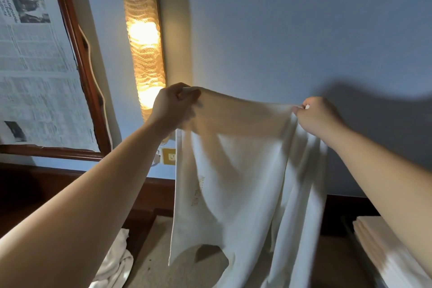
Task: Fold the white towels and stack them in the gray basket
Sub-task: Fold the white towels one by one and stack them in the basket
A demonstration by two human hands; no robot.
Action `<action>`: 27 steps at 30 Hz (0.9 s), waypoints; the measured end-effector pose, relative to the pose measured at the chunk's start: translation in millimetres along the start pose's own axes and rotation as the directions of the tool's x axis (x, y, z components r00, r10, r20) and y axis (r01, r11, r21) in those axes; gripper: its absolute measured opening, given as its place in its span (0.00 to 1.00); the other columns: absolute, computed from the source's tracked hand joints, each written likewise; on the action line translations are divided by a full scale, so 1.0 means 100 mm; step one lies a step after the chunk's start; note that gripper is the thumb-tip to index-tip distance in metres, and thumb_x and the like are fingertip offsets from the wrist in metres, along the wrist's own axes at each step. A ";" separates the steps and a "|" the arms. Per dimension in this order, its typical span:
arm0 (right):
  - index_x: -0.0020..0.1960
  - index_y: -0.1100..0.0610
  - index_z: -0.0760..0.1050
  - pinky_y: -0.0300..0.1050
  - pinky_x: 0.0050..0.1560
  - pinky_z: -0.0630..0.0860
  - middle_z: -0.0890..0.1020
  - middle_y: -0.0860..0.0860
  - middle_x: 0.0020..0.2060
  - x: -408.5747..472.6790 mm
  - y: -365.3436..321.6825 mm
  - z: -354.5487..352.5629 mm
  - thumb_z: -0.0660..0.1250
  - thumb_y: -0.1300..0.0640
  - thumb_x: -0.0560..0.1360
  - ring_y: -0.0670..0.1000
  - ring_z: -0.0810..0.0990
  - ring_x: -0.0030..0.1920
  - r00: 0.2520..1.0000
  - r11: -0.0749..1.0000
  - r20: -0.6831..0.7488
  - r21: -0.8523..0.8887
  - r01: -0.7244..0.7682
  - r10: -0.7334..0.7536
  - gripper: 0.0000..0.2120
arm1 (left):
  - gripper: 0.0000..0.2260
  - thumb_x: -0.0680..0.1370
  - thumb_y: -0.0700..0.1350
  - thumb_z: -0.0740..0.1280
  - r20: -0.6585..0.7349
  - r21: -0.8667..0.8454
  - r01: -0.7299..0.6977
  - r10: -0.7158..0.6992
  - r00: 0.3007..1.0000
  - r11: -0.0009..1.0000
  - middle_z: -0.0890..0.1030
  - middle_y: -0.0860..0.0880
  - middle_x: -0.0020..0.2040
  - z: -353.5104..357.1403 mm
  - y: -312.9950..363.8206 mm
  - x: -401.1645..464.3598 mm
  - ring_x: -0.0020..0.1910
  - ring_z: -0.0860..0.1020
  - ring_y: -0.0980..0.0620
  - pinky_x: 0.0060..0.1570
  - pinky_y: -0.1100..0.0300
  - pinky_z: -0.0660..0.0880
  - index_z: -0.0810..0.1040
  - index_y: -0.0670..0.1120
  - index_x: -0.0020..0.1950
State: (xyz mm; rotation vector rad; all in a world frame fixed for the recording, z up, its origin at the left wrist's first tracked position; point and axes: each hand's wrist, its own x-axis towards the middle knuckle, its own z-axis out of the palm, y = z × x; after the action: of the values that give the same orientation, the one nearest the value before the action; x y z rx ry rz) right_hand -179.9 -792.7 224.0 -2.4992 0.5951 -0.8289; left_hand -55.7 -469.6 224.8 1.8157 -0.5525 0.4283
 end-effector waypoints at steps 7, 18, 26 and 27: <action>0.34 0.57 0.69 0.45 0.32 0.63 0.71 0.56 0.29 -0.12 0.04 0.03 0.64 0.54 0.76 0.58 0.70 0.32 0.995 0.994 0.040 0.048 -0.094 0.092 0.13 | 0.06 0.82 0.48 0.71 0.031 0.003 -0.011 0.011 0.999 1.000 0.87 0.49 0.38 -0.01 0.06 -0.13 0.31 0.84 0.49 0.31 0.54 0.83 0.85 0.47 0.52; 0.42 0.59 0.77 0.44 0.36 0.66 0.78 0.54 0.36 -0.41 0.09 0.31 0.64 0.60 0.78 0.55 0.74 0.37 0.981 0.954 0.123 0.245 -0.174 0.147 0.07 | 0.05 0.82 0.50 0.71 0.123 0.025 -0.036 0.032 0.992 0.999 0.86 0.55 0.38 0.28 0.25 -0.48 0.31 0.84 0.50 0.30 0.61 0.82 0.86 0.51 0.52; 0.49 0.62 0.85 0.54 0.51 0.82 0.86 0.60 0.46 -0.63 0.18 0.59 0.63 0.72 0.73 0.59 0.85 0.46 0.824 0.618 0.463 0.555 -0.557 0.326 0.14 | 0.06 0.81 0.53 0.71 0.155 0.029 -0.012 0.007 0.988 1.000 0.87 0.54 0.40 0.51 0.17 -0.70 0.36 0.85 0.53 0.40 0.49 0.85 0.86 0.53 0.50; 0.48 0.63 0.85 0.54 0.50 0.82 0.86 0.60 0.45 -0.68 0.18 0.64 0.63 0.73 0.73 0.59 0.85 0.45 0.812 0.603 0.487 0.556 -0.573 0.322 0.14 | 0.07 0.81 0.54 0.72 0.153 0.030 0.004 -0.008 0.988 1.000 0.87 0.55 0.39 0.53 0.14 -0.72 0.37 0.85 0.54 0.40 0.49 0.85 0.86 0.53 0.50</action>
State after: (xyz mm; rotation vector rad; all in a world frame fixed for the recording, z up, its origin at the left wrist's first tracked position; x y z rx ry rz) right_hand -193.8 -755.0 137.8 -1.6217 0.6207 -0.3004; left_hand -122.5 -512.1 180.8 1.8891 -0.6487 0.2960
